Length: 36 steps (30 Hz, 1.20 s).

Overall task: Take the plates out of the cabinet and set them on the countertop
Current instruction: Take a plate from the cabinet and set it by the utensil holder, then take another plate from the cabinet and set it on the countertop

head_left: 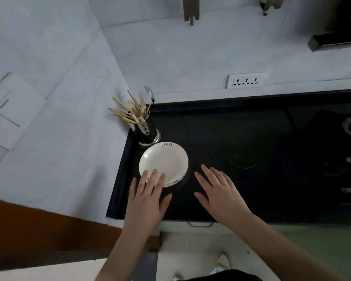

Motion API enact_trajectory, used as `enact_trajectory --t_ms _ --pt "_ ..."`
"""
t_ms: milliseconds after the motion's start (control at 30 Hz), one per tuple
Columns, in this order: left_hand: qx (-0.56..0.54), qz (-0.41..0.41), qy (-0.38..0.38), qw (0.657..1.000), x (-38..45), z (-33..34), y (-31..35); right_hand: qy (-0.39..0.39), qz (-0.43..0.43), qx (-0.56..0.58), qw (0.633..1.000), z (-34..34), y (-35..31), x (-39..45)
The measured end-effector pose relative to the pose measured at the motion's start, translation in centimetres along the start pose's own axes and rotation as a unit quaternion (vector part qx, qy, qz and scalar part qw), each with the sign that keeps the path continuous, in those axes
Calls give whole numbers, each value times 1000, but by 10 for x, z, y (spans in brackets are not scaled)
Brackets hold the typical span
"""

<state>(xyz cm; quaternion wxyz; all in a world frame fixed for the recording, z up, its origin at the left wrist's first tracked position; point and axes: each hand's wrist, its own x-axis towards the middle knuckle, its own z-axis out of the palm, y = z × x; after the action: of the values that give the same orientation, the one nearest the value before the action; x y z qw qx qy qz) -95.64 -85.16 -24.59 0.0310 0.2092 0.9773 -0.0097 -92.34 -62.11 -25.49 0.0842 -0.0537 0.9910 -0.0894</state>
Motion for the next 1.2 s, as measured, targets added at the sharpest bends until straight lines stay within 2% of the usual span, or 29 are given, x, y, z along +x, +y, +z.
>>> enact_trajectory --t_ms 233,400,567,700,967,1100,1200 --pt "7 71 35 997 -25 -13 -26 47 53 38 997 2 -52 -31" --pt "-9 95 55 994 -56 -16 -61 60 108 26 992 6 -88 -56" --pt "-45 161 56 984 -60 -22 -42 71 162 21 984 1 -108 -103" --pt "-46 239 50 969 -62 -32 5 88 230 10 969 -8 -103 -156" --pt "-46 396 38 916 -92 -44 132 124 400 18 908 -9 -73 -294" --pt "-47 475 31 878 -130 -46 214 157 481 39 861 0 -60 -387" --pt "-48 529 27 847 -166 -49 277 184 555 37 810 10 -55 -460"
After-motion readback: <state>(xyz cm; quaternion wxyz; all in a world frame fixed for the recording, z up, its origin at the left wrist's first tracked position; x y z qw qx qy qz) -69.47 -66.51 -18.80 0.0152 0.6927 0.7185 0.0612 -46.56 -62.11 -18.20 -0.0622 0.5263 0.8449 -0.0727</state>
